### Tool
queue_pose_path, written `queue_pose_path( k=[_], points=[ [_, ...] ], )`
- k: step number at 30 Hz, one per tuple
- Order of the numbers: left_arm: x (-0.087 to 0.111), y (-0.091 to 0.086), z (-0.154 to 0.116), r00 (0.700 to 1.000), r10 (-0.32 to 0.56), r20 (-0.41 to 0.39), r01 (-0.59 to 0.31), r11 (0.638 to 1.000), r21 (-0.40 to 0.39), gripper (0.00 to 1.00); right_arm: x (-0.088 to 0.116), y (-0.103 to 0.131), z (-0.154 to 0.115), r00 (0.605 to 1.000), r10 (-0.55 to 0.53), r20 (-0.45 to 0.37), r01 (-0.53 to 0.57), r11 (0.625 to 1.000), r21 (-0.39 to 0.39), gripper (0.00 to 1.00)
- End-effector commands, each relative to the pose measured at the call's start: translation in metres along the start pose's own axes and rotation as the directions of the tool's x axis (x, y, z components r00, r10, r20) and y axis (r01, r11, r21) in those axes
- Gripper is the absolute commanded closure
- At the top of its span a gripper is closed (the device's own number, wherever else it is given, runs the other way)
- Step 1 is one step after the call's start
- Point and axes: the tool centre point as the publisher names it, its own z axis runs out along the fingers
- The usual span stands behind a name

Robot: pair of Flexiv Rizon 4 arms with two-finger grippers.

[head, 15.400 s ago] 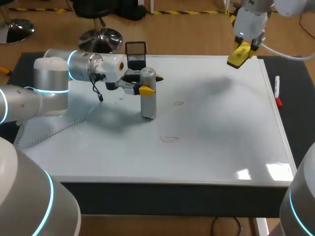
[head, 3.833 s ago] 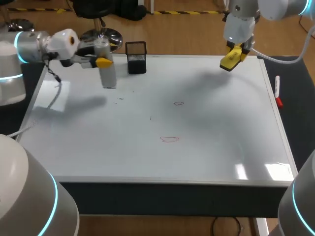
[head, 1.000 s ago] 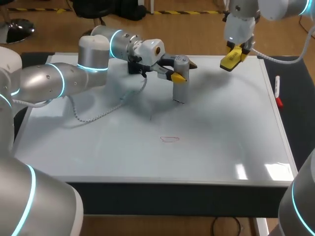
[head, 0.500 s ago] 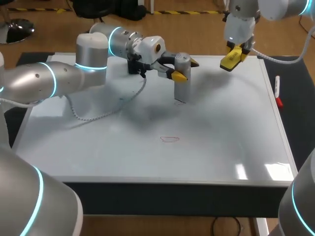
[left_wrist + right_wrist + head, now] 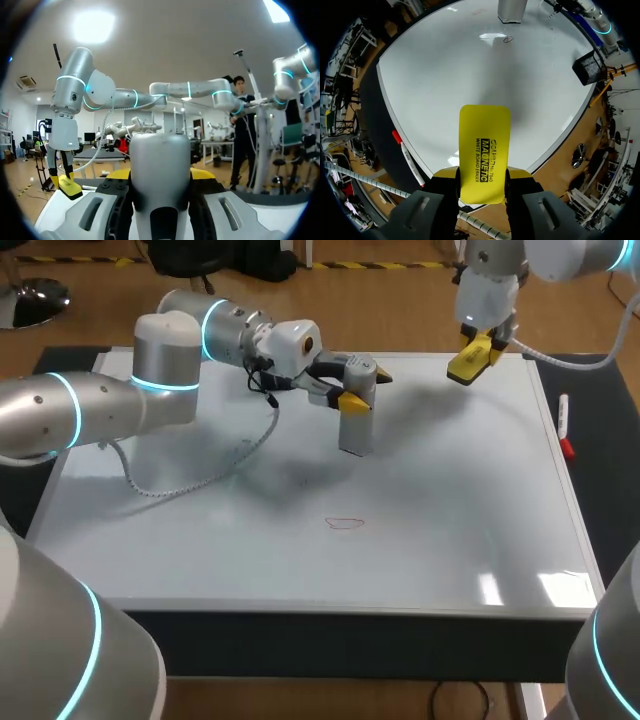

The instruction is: Pick up the inspection probe, press it on each red-marked spot on the whiteboard one by one, put down the probe, pick up the eraser, and wipe off all the red marks.

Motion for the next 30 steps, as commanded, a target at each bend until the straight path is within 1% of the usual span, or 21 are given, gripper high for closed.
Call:
queue_pose_path(
  k=[1,7,13,16,17,19,20,21,25,30],
  points=[
    [0.006,0.001,0.004,0.881,-0.003,0.472,-0.009,1.0,0.023,1.0,0.0,-0.001,-0.001,1.0,-0.002,-0.004,0.002,1.0,0.001,1.0],
    [0.002,0.007,0.009,0.856,-0.012,0.517,-0.017,0.999,0.052,1.0,0.0,-0.001,-0.001,1.0,-0.002,-0.004,0.002,1.0,0.001,1.0],
    [-0.005,0.011,0.01,0.834,0.008,0.552,-0.035,0.999,0.038,1.0,0.0,-0.001,-0.001,1.0,-0.002,-0.004,0.002,1.0,0.001,1.0],
    [-0.009,0.012,0.009,0.829,0.016,0.558,-0.041,0.999,0.033,1.0,0.0,-0.001,-0.001,1.0,-0.002,-0.004,0.002,1.0,0.001,1.0],
    [-0.01,0.012,0.009,0.824,0.028,0.565,-0.047,0.999,0.018,1.0,0.0,-0.001,-0.001,1.0,-0.002,-0.004,0.002,1.0,0.001,1.0],
    [-0.014,0.012,0.008,0.824,0.035,0.565,-0.053,0.998,0.016,1.0,0.0,-0.001,-0.001,1.0,-0.002,-0.004,0.002,1.0,0.001,1.0],
    [-0.016,0.012,0.008,0.821,0.049,0.569,-0.061,0.998,0.001,1.0,0.0,-0.001,-0.001,1.0,-0.002,-0.004,0.002,1.0,0.001,1.0],
    [-0.017,0.012,0.008,0.823,0.052,0.566,-0.064,0.998,0.002,1.0,0.0,-0.001,-0.001,1.0,-0.002,-0.004,0.002,1.0,0.001,1.0],
    [-0.027,0.013,0.007,0.813,0.055,0.58,-0.071,0.997,0.005,1.0,0.0,-0.001,-0.001,1.0,-0.002,-0.004,0.002,1.0,0.001,1.0],
    [-0.036,0.016,0.01,0.808,0.056,0.586,-0.075,0.997,0.008,1.0,0.0,-0.001,-0.001,1.0,-0.002,-0.004,0.002,1.0,0.001,1.0]
  ],
)
